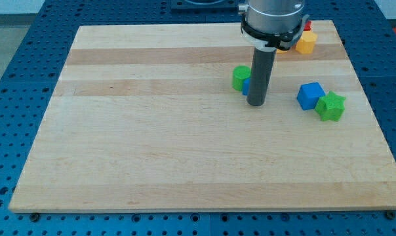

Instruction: Push the blue triangle to the top center

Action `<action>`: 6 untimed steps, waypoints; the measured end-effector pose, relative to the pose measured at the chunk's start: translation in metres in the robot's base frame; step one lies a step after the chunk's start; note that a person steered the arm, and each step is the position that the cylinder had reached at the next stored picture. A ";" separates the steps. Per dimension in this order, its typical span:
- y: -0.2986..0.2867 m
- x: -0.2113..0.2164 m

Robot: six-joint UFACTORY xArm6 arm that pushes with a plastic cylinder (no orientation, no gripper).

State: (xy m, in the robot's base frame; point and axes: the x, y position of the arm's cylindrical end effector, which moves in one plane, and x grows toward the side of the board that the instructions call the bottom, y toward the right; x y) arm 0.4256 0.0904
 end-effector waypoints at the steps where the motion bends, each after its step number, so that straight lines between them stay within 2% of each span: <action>1: 0.001 -0.003; 6: 0.017 -0.055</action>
State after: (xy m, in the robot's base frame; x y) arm 0.3704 0.1077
